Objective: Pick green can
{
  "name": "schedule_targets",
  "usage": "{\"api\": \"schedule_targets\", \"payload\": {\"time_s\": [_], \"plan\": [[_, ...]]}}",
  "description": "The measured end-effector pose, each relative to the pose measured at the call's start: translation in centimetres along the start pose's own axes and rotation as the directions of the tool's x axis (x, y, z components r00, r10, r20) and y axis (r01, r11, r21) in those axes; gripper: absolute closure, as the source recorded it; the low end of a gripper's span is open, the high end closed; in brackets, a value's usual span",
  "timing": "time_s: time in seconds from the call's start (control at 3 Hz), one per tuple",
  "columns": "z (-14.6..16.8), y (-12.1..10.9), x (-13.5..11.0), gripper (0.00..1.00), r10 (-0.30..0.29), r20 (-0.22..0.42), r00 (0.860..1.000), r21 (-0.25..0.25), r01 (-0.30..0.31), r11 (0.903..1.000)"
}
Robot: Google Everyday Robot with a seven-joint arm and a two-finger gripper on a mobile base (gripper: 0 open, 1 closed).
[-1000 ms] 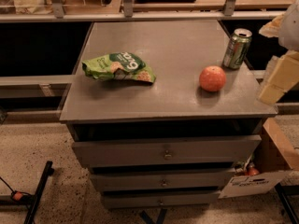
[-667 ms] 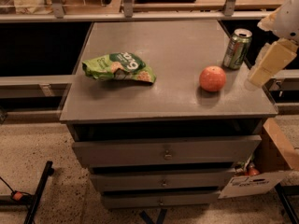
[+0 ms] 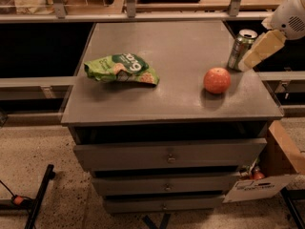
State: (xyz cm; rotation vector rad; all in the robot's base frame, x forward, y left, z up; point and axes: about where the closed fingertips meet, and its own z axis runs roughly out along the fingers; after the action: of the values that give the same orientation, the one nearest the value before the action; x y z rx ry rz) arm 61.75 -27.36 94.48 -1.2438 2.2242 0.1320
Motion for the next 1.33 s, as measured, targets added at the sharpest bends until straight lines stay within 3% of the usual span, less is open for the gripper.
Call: {"api": "schedule_targets", "payload": {"time_s": [0.67, 1.33], "plan": [[3.2, -5.1, 0.6, 0.00, 0.101, 0.090, 0.991, 0.033, -0.104, 0.9940], [6.7, -9.5, 0.4, 0.00, 0.184, 0.150, 0.971, 0.119, -0.202, 0.9720]]}}
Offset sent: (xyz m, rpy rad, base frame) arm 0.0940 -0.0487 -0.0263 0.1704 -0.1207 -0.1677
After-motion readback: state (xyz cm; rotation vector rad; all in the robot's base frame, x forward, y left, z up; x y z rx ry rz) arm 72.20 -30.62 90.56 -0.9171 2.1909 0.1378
